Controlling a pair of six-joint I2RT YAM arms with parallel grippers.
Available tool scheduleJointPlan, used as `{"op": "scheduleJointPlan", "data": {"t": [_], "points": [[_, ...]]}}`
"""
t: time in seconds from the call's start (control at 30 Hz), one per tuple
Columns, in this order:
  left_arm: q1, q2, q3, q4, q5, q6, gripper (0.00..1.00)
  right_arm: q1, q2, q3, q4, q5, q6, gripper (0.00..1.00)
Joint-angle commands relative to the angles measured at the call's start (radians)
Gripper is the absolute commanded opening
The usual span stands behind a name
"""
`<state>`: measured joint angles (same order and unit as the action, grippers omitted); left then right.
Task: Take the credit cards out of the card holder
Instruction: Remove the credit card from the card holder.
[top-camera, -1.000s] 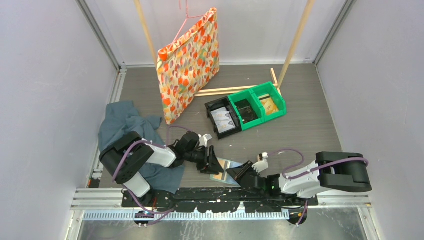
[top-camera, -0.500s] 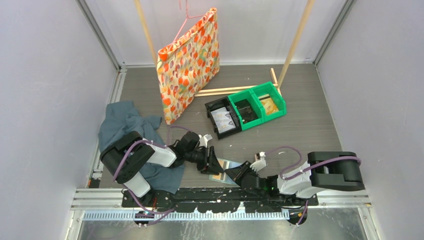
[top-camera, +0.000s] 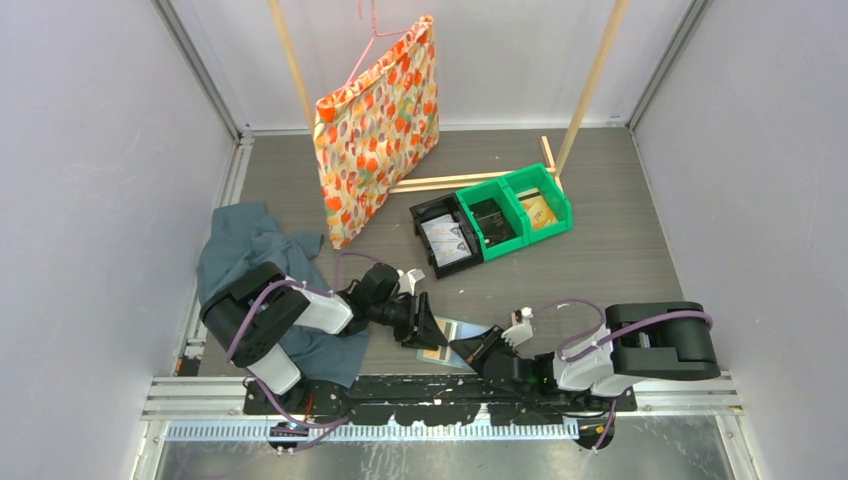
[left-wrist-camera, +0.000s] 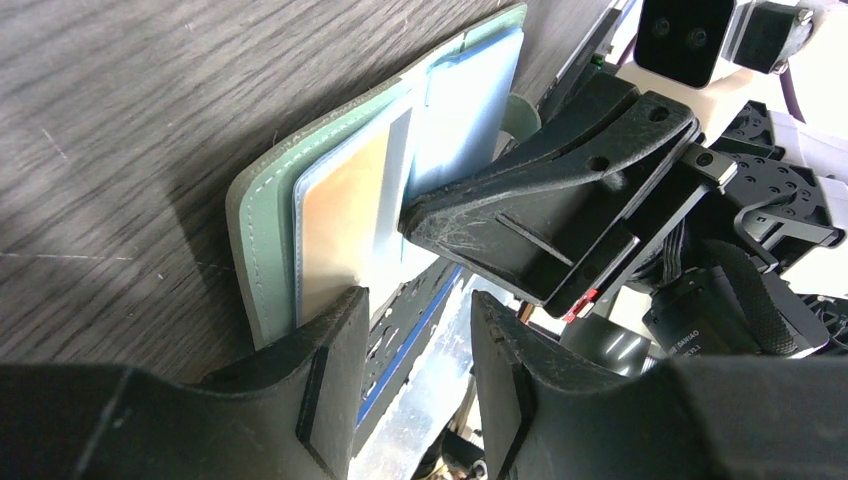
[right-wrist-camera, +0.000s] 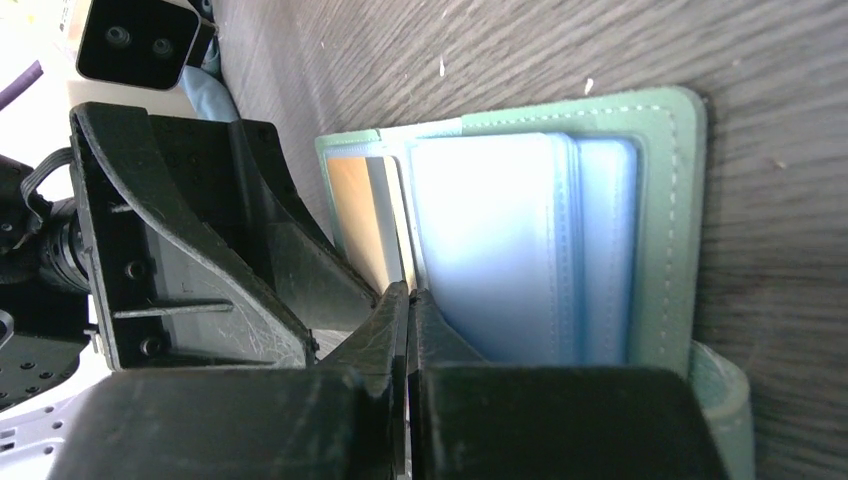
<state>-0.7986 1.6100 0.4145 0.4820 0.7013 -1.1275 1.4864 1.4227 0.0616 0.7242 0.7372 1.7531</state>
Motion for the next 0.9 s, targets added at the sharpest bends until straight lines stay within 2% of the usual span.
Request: {"op": "scheduleJointPlan", "data": {"t": [0.0,0.4,0.53,0.63,0.73,0.87], "points": [[-0.002,0.001,-0.002,-0.038,-0.058,0.021,0.44,0.031,-0.055,-0.019,-0.123,0.047,0.066,0.01],[-0.002,0.009,0.006,-0.036,-0.058,0.016,0.44,0.103,-0.410,-0.026,-0.574,0.142,0.128,0.01],[-0.002,-0.021,0.012,-0.042,-0.050,0.018,0.44,0.106,-0.513,-0.014,-0.661,0.147,0.072,0.01],[-0.002,-0.074,0.040,-0.107,-0.056,0.043,0.44,0.106,-0.571,0.064,-0.832,0.143,0.048,0.01],[-0.002,-0.136,0.091,-0.246,-0.085,0.098,0.45,0.106,-0.586,0.132,-0.947,0.145,0.018,0.11],[-0.002,-0.181,0.148,-0.379,-0.141,0.174,0.50,0.106,-0.575,0.173,-0.948,0.155,-0.026,0.28]]}}
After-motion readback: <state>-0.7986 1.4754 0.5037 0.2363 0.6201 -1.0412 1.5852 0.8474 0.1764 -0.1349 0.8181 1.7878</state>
